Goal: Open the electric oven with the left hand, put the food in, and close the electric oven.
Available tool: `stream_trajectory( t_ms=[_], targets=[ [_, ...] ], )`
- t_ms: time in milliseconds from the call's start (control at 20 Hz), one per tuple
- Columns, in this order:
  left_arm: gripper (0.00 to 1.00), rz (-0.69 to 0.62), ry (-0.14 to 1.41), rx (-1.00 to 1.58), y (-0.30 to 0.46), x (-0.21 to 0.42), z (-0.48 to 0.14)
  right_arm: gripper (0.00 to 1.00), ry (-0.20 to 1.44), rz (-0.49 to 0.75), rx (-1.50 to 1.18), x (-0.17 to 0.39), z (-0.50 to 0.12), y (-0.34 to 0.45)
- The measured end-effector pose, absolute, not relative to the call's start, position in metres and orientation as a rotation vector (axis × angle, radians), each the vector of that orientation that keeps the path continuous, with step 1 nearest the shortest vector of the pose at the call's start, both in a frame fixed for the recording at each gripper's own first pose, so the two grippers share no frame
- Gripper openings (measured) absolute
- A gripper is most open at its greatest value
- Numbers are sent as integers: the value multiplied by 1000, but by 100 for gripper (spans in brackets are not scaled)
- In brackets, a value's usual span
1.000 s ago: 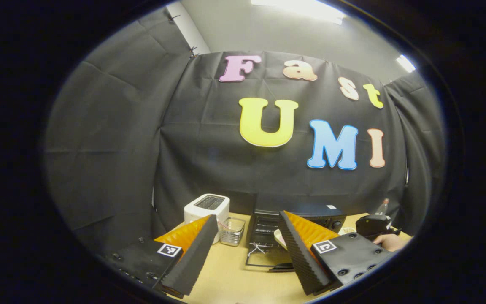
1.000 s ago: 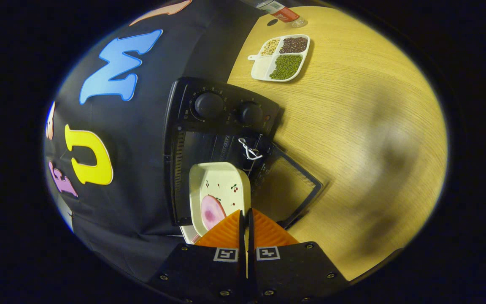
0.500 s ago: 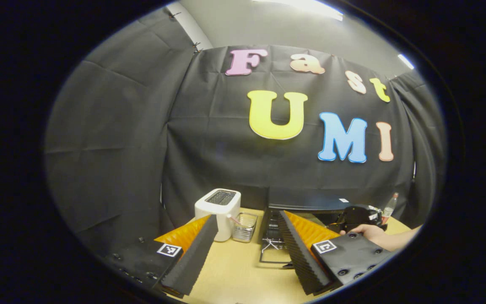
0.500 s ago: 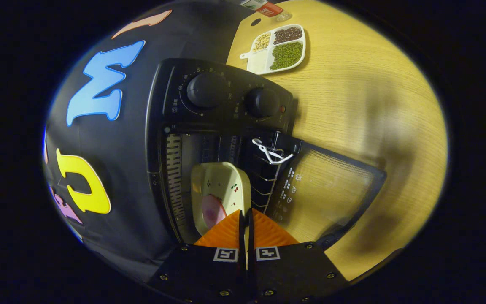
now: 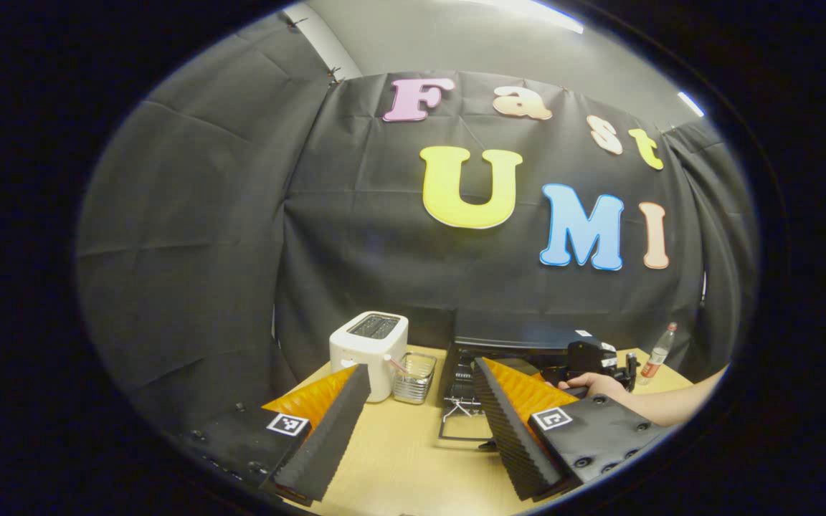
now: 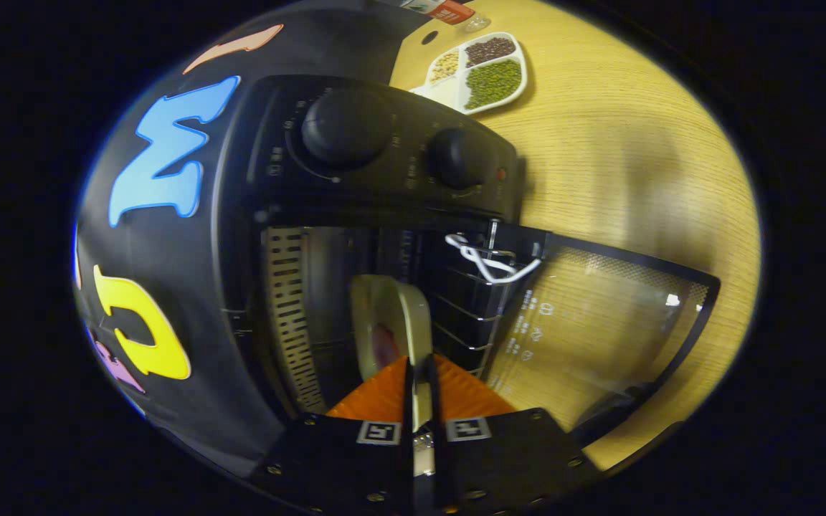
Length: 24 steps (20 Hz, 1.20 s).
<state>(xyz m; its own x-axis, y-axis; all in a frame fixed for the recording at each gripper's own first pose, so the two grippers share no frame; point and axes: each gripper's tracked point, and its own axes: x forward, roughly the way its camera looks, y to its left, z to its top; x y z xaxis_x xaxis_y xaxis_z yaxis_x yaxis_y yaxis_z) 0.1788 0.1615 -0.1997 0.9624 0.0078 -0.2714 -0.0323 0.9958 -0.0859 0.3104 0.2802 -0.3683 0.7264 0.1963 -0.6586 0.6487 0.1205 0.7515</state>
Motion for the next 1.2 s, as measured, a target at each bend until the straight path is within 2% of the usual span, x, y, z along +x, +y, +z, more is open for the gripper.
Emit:
stream_trajectory(
  t_ms=[50,100,150,250,300,350,400,450,750,800,850,1000,1050,1100,1200],
  targets=[
    [97,17,274,-89,159,178,-199,14,747,-353,1444,309,-365,282],
    [97,12,274,-91,156,177,-198,32,757,-328,1443,304,-359,285],
    [97,4,271,-90,152,176,-197,40,761,-298,1439,300,-354,285],
    [100,-10,259,-85,144,178,-194,72,778,-252,1406,290,-344,285],
    [97,-19,252,-84,139,179,-191,97,793,-229,1387,282,-339,284],
    [100,-28,244,-83,135,179,-189,96,810,-206,1369,275,-335,286],
    [97,-34,239,-81,132,178,-188,96,823,-178,1348,267,-330,285],
    [100,-40,236,-79,129,178,-187,97,829,-153,1317,259,-323,283],
    [97,-67,237,-67,108,168,-193,97,770,6,1056,211,-278,249],
    [91,-73,243,-65,103,167,-196,97,749,27,1012,204,-270,241],
    [97,-80,249,-63,97,164,-199,97,733,51,967,196,-262,234],
    [100,-99,269,-49,82,157,-210,97,675,100,799,173,-242,208],
    [91,-105,280,-46,76,155,-214,97,656,111,737,166,-237,197],
    [97,-116,290,-49,68,153,-218,97,631,126,678,159,-230,189],
    [100,-142,316,-58,53,148,-229,97,585,132,562,147,-219,168]
  ],
)
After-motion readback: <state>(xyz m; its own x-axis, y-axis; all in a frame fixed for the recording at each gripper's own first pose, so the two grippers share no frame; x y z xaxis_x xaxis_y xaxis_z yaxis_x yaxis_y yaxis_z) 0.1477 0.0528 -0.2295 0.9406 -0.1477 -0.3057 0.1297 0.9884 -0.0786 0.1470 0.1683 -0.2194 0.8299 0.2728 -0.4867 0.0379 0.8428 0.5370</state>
